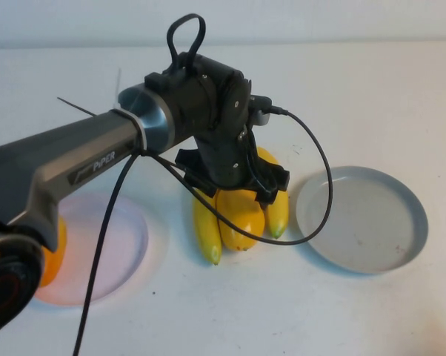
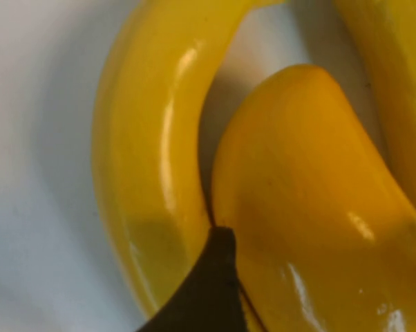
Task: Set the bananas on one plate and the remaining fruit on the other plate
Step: Put one type of fruit in the left plate
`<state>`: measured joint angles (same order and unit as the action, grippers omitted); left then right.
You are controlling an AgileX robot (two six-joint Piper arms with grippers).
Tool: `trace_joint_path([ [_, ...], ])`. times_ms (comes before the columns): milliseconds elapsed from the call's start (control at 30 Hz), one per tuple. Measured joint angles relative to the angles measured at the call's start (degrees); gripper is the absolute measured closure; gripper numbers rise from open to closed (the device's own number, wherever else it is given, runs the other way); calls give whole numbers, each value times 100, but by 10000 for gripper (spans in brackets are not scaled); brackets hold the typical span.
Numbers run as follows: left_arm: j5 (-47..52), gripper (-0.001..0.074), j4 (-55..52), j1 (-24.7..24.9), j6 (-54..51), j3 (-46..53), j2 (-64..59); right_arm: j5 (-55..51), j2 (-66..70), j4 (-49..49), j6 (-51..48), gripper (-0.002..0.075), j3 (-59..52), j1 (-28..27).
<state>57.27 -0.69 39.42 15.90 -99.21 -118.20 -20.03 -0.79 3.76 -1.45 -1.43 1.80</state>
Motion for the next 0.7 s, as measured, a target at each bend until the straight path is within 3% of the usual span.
trace_joint_path([
  [700,-50,66,206,0,-203,-13,-394,0,0,0,0,743,0,0],
])
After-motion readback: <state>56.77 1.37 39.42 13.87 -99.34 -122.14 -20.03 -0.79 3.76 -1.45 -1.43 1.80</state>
